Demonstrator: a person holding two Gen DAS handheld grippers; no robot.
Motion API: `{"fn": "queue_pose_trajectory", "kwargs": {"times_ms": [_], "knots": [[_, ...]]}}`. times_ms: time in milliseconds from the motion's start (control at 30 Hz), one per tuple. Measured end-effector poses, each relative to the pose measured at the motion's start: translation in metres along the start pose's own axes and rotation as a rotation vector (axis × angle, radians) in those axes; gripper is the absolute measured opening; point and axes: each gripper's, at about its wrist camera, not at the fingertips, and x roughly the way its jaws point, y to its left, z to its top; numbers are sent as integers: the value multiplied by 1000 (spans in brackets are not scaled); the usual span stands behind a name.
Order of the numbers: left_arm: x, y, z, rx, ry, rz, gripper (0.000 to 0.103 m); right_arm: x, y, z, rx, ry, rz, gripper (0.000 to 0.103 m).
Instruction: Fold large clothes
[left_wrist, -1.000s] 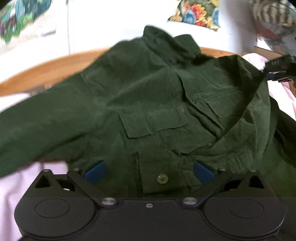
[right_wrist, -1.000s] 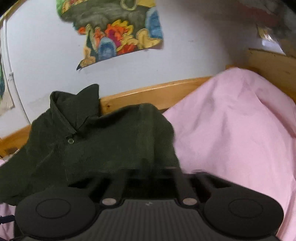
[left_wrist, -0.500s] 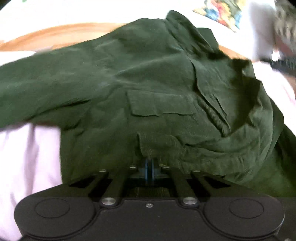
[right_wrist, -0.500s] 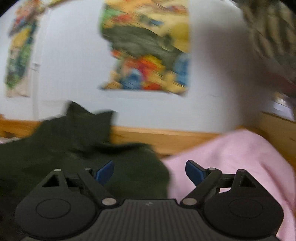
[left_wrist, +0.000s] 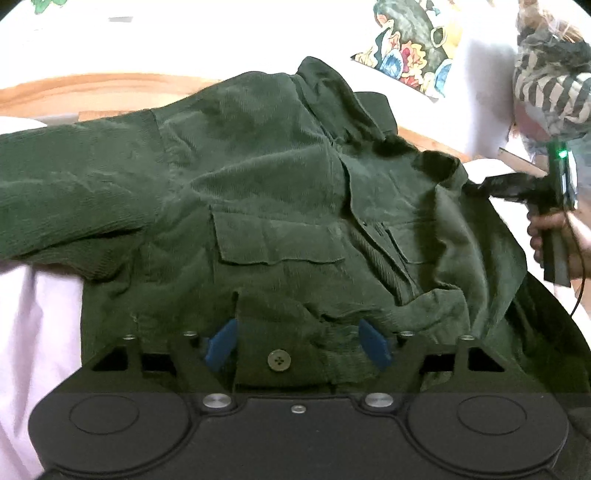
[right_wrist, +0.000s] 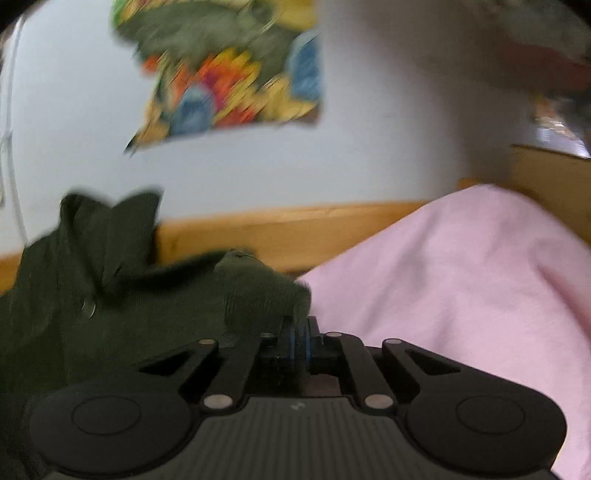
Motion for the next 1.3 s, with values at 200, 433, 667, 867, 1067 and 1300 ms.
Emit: {"fn": "queue_pose_trajectory", "kwargs": {"times_ms": [200,433,667,867,1067,1300], "knots": [[11,-11,-11,86,109,69,1,5,-33,-17,71,19,-96,0],[-21,-7,-9,62,-28,24,72,-72,-19,-44,-1,0,54,68],[21,-9,1,84,107,37,62,-76,4,-86,-105,155,18,47],[5,-18,4,48,79,105,0,-88,11,-90,-91,109,10,22],[-7,-12,-14,4,165,248,0,-80,12,-97,-87,144,-49,30],[-30,19,-15,-179,161,194,19,-153,55,-99,-188,42,-80,93]]}}
